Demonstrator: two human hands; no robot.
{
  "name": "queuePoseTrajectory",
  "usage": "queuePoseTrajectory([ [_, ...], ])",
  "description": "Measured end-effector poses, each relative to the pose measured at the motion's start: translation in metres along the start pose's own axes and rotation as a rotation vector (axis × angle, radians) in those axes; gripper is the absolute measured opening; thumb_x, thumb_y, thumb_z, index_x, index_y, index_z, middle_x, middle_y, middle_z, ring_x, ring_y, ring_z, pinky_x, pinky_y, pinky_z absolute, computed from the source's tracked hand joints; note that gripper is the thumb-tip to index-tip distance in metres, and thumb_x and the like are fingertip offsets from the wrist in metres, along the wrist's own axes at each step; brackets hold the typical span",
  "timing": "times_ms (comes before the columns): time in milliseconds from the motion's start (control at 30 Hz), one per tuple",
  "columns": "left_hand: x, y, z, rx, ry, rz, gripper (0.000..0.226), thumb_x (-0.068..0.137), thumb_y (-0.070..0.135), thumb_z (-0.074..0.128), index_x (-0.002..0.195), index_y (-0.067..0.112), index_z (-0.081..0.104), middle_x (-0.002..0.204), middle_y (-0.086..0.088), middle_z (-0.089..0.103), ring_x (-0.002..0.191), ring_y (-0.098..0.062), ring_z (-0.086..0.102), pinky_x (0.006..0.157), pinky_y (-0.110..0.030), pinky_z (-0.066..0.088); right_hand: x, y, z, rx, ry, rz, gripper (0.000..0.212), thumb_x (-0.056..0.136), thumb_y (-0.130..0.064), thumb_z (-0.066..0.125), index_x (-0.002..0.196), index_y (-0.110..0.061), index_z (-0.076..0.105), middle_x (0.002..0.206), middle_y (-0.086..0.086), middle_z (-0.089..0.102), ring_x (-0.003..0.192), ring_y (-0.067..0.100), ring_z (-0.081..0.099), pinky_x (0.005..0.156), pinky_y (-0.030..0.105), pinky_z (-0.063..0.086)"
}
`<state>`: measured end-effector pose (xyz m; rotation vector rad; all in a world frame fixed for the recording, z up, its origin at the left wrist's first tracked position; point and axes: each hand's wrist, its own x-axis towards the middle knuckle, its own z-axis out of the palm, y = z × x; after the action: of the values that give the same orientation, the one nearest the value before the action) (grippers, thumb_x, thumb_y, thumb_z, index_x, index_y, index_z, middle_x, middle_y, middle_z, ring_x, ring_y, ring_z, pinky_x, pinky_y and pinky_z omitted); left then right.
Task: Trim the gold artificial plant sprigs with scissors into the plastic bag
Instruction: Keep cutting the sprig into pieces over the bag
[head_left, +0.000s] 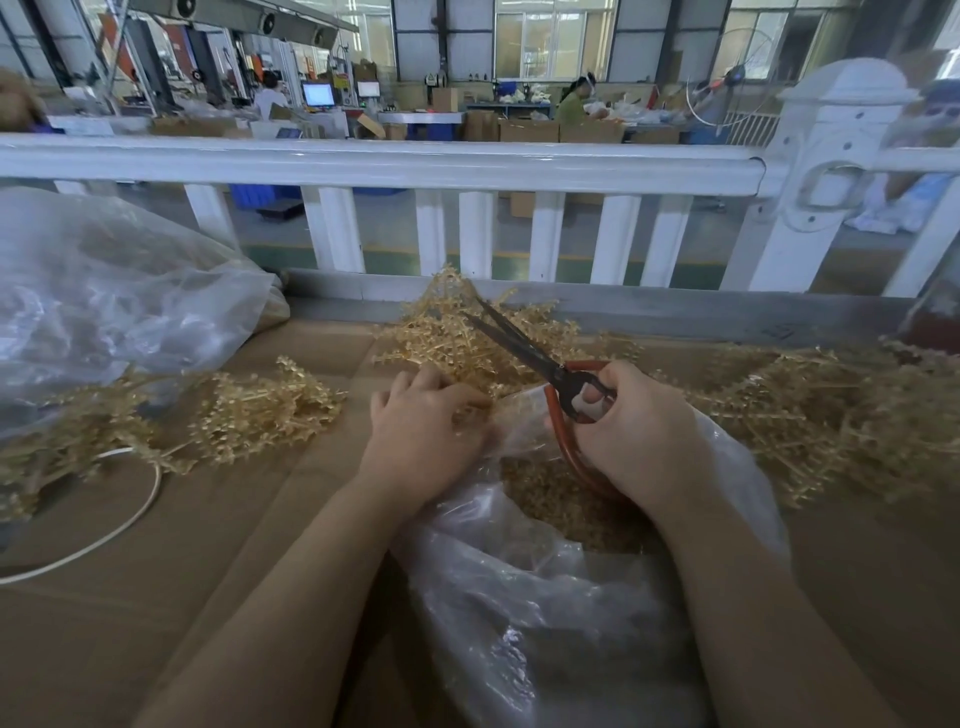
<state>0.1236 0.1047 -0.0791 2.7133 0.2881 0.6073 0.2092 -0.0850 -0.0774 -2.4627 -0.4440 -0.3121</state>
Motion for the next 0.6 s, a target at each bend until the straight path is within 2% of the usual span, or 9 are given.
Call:
queuePoseTrajectory([
  [67, -0.001, -0.001, 0.0, -0.095, 0.091, -0.003, 0.018, 0.093, 0.043, 0.063, 0.102, 0.033, 0.075, 0.099, 0.012, 0.055, 0.108, -0.018, 0.048, 0.083, -0.029, 0.018, 0.0, 0.0, 0.0, 0.024, 0.001, 0.005, 0.014, 0.088, -0.036, 0.067, 0.087, -0.031, 0.054, 0.073, -0.018, 0.059, 0.069, 0.0, 0.054, 0.052, 0.019, 0.036],
  [133, -0.002, -0.002, 0.0, -0.312, 0.185, -0.068, 0.014, 0.092, 0.035, 0.067, 0.09, 0.025, 0.077, 0.086, 0.006, 0.064, 0.089, -0.019, 0.058, 0.082, -0.035, 0.04, -0.001, 0.0, 0.0, 0.049, 0.008, 0.005, 0.016, 0.087, -0.035, 0.069, 0.085, -0.032, 0.053, 0.072, -0.018, 0.057, 0.068, 0.001, 0.053, 0.052, 0.019, 0.034],
  [167, -0.002, 0.0, -0.003, -0.484, 0.225, -0.132, 0.014, 0.091, 0.034, 0.069, 0.086, 0.024, 0.077, 0.078, 0.001, 0.067, 0.078, -0.017, 0.06, 0.075, -0.034, 0.047, -0.002, 0.0, 0.001, 0.061, 0.014, 0.003, 0.019, 0.086, -0.035, 0.071, 0.083, -0.033, 0.052, 0.072, -0.019, 0.057, 0.067, 0.001, 0.053, 0.052, 0.019, 0.034],
  [267, 0.001, 0.002, -0.013, -1.02, 0.352, -0.289, 0.016, 0.093, 0.026, 0.068, 0.084, 0.016, 0.077, 0.07, -0.001, 0.072, 0.063, -0.006, 0.059, 0.063, -0.023, 0.048, -0.002, -0.001, 0.001, 0.16, 0.041, 0.005, 0.024, 0.086, -0.04, 0.074, 0.078, -0.032, 0.053, 0.069, -0.019, 0.059, 0.064, 0.0, 0.054, 0.053, 0.017, 0.035],
  [367, 0.003, 0.001, -0.023, -1.441, 0.306, -0.365, 0.018, 0.095, 0.021, 0.064, 0.083, 0.016, 0.077, 0.074, 0.0, 0.073, 0.057, -0.007, 0.057, 0.055, -0.017, 0.048, -0.002, -0.004, -0.002, 0.335, 0.075, 0.016, 0.024, 0.086, -0.039, 0.077, 0.077, -0.026, 0.059, 0.067, -0.013, 0.063, 0.066, -0.002, 0.059, 0.052, 0.011, 0.04],
  [433, 0.003, 0.001, -0.026, -1.514, 0.237, -0.379, 0.019, 0.092, 0.025, 0.065, 0.081, 0.016, 0.078, 0.076, 0.0, 0.072, 0.056, -0.006, 0.056, 0.052, -0.016, 0.047, -0.002, -0.006, -0.006, 0.454, 0.06, 0.018, 0.021, 0.087, -0.033, 0.079, 0.08, -0.021, 0.063, 0.07, -0.008, 0.066, 0.069, 0.0, 0.061, 0.058, 0.01, 0.043],
  [500, 0.003, 0.002, -0.027, -1.541, 0.172, -0.367, 0.019, 0.086, 0.03, 0.067, 0.078, 0.018, 0.079, 0.074, 0.002, 0.071, 0.055, -0.006, 0.056, 0.053, -0.015, 0.046, -0.003, -0.01, -0.009, 0.59, 0.01, 0.03, 0.015, 0.087, -0.028, 0.079, 0.086, -0.018, 0.068, 0.079, -0.002, 0.071, 0.074, 0.009, 0.066, 0.068, 0.021, 0.05],
  [600, 0.003, 0.008, -0.028, -1.561, 0.078, -0.304, 0.019, 0.08, 0.033, 0.068, 0.077, 0.019, 0.079, 0.072, 0.003, 0.071, 0.057, -0.006, 0.057, 0.056, -0.015, 0.046, -0.007, -0.015, -0.013, 0.812, -0.053, 0.023, 0.016, 0.084, -0.027, 0.081, 0.092, -0.016, 0.073, 0.086, 0.0, 0.076, 0.081, 0.011, 0.071, 0.073, 0.018, 0.053],
])
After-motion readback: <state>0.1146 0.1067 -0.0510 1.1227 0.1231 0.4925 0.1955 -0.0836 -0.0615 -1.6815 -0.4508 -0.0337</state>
